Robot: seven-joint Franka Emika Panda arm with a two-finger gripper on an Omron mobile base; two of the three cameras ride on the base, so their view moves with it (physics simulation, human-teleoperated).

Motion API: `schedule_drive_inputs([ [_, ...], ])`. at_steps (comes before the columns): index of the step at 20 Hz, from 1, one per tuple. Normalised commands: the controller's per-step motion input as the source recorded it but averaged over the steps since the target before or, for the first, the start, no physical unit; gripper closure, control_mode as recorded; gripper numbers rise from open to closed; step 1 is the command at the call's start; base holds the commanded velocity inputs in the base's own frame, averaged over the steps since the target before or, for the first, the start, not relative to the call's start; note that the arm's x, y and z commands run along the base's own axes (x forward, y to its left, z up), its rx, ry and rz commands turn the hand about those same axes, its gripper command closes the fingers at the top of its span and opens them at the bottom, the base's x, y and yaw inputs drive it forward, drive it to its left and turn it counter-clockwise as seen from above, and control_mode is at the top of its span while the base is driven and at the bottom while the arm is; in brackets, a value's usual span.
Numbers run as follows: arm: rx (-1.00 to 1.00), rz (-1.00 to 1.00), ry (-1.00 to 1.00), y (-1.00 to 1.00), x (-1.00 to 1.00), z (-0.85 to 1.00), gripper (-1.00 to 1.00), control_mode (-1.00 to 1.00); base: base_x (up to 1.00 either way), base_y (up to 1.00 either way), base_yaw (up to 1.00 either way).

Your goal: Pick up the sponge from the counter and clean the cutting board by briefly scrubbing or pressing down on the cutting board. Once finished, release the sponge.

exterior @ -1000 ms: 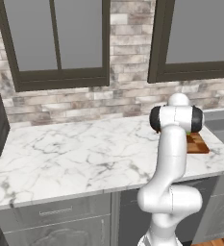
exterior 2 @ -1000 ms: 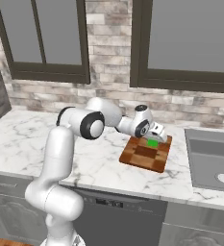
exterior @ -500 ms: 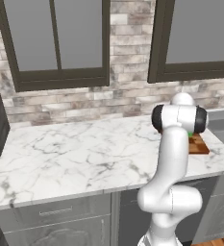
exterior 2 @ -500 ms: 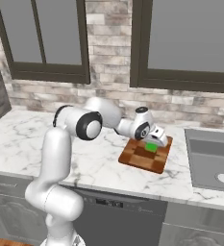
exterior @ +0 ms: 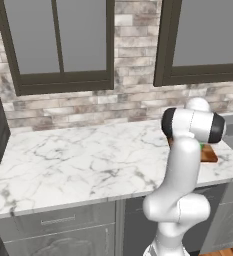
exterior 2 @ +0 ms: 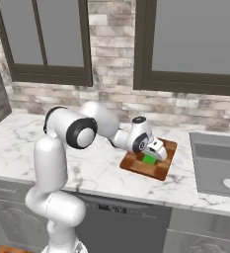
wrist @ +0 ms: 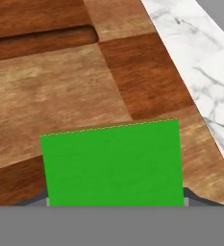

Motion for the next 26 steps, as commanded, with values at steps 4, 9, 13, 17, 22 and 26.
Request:
schedule_drive_inputs([
  [4, 0.0, -0.06, 0.0, 0.55, -1.0, -0.61, 1.0, -1.0, 0.0, 0.0, 0.0],
  [9, 0.0, -0.05, 0.0, 0.27, -0.91, -0.35, 1.0, -1.0, 0.0, 0.0, 0.0],
  [13, 0.0, -0.05, 0.01, 0.08, -0.51, 0.0, 1.0, -1.0, 0.0, 0.0, 0.0],
  [17, 0.0, -0.07, 0.08, 0.41, -0.79, 0.0, 1.0, -1.0, 0.0, 0.0, 0.0],
  [22, 0.0, -0.03, 0.07, 0.32, 0.22, 0.22, 1.0, -1.0, 0.0, 0.0, 0.0],
  [26, 0.0, 0.0, 0.0, 0.71, 0.09, 0.85, 1.0, -1.0, 0.0, 0.0, 0.0],
])
